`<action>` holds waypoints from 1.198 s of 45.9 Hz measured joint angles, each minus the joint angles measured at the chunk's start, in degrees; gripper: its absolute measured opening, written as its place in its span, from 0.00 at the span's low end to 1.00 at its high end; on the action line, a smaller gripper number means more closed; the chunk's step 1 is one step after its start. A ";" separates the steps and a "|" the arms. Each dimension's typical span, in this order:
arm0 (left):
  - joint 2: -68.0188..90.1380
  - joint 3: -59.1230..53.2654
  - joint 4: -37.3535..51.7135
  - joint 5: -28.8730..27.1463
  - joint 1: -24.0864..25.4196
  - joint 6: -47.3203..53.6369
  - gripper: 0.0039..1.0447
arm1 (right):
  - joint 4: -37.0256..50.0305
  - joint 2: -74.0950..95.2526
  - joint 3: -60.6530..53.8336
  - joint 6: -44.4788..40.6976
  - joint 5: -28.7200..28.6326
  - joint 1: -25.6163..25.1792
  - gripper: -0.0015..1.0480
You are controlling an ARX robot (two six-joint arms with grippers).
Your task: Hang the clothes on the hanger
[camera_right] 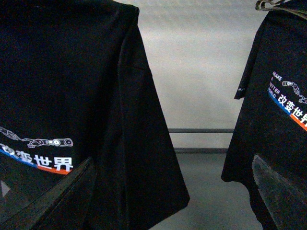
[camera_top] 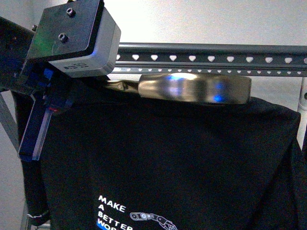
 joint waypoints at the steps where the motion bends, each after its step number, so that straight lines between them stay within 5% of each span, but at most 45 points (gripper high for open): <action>1: 0.00 -0.09 0.00 -0.13 0.00 0.04 0.04 | 0.00 0.00 0.00 0.02 0.00 0.00 0.93; 22: 0.09 -0.28 0.00 -0.35 0.00 0.11 0.04 | 0.00 0.00 0.00 0.02 0.00 0.00 0.93; 26: 0.11 -0.28 0.00 -0.55 0.04 0.13 0.04 | -5.86 8.68 4.48 8.33 -17.35 -7.43 0.93; 28: 0.11 -0.28 0.00 -0.70 0.04 0.20 0.04 | -2.08 17.18 8.09 8.87 -24.33 -12.57 0.93; 32: 0.11 -0.31 0.00 -0.66 -0.04 0.24 0.04 | 5.51 27.85 14.29 3.45 -29.03 -16.17 0.93; 39: 0.22 -0.37 0.00 -0.83 0.09 0.26 0.04 | 10.75 41.81 25.64 -18.93 -33.62 -15.89 0.93; 43: 0.22 -0.37 0.00 -0.79 0.07 0.31 0.04 | 7.98 51.19 33.18 -47.76 -40.35 -15.69 0.93; 47: 0.28 -0.39 0.00 -0.76 0.07 0.31 0.04 | -1.09 58.42 39.50 -72.24 -39.63 -14.14 0.93; 51: 0.28 -0.39 0.00 -0.74 0.07 0.31 0.04 | -3.43 63.78 45.66 -86.88 -36.89 -11.10 0.93; 55: 0.35 -0.39 0.00 -0.76 0.07 0.31 0.04 | -5.01 66.66 50.75 -90.79 -35.04 -7.32 0.93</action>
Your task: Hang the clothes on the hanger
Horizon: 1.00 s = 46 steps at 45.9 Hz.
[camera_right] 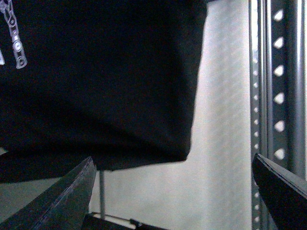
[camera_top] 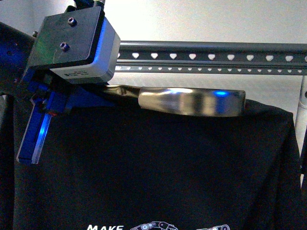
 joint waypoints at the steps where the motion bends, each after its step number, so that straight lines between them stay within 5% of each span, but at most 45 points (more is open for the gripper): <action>1: 0.00 0.00 0.00 0.02 -0.02 0.00 0.04 | -0.11 0.83 1.27 -0.57 0.72 1.20 0.93; 18: -0.02 0.00 0.00 0.02 -0.04 0.02 0.04 | 0.92 11.32 7.54 3.34 5.79 8.00 0.92; 46: -0.02 0.00 0.00 -0.24 0.00 0.33 0.04 | 3.23 19.47 15.12 12.63 7.45 9.86 0.05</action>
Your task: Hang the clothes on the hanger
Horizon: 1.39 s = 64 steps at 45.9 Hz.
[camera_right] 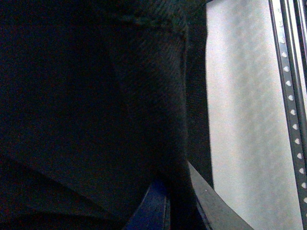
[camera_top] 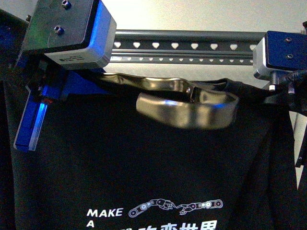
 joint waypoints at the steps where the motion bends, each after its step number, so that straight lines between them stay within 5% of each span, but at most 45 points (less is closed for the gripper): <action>1: 0.02 0.00 0.00 -0.04 0.02 0.24 0.04 | 0.11 0.00 0.00 0.07 0.00 0.07 0.04; 16: 0.02 0.00 0.04 0.02 0.07 0.94 0.06 | 2.51 -1.70 -4.92 0.87 -2.54 -1.11 0.04; 45: -0.02 0.00 0.31 0.52 0.00 0.83 0.94 | -2.67 -5.53 -13.38 0.55 -8.02 -13.09 0.04; 50: -0.37 -0.81 1.84 -1.14 -0.35 -2.12 0.94 | -8.11 -5.64 -13.35 3.78 -7.85 -15.37 0.04; 54: -2.01 -5.66 17.18 -15.37 -0.61 -20.68 0.94 | -12.28 -6.25 -13.38 6.29 -8.35 -16.70 0.04; 57: -2.93 -6.23 28.79 -28.11 0.39 -49.42 0.94 | -15.63 -7.93 -14.12 10.62 -10.36 -18.01 0.04; 62: -5.97 -2.32 31.30 -43.45 6.12 -85.68 0.94 | -14.84 -11.63 -16.28 19.74 -15.56 -19.85 0.04; 64: -6.86 -1.05 29.66 -45.55 8.35 -93.94 0.94 | -12.94 -13.11 -17.40 23.43 -16.26 -20.17 0.04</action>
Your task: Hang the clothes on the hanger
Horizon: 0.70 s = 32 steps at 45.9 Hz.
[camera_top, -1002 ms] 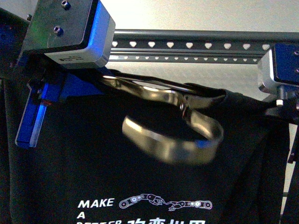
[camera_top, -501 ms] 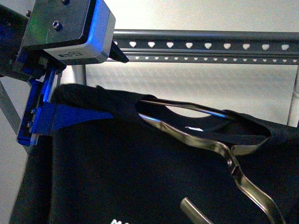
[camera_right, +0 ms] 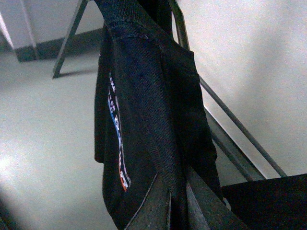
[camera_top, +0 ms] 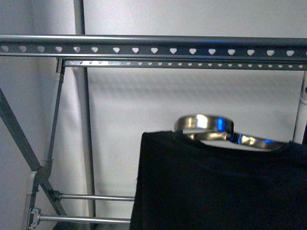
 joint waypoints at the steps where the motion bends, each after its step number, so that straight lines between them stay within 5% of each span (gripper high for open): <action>1: -0.11 0.24 -0.44 -0.17 0.48 -2.25 0.94 | 0.26 -0.33 -0.17 0.76 0.00 0.00 0.04; 11: 0.31 1.51 -8.74 4.13 3.85 -18.23 0.92 | 2.91 -6.25 -1.36 26.64 1.07 0.57 0.04; 14: -2.38 -0.83 -14.97 7.30 2.58 -12.37 0.80 | 3.85 -7.10 -1.05 38.12 -0.76 0.37 0.04; 21: -12.48 -13.00 -12.79 8.41 1.09 -3.02 0.58 | 2.95 -7.26 1.84 56.78 -0.52 1.53 0.04; 32: -22.01 -30.69 -4.22 8.13 1.25 0.52 0.22 | 1.27 -3.43 6.27 69.09 5.35 7.28 0.04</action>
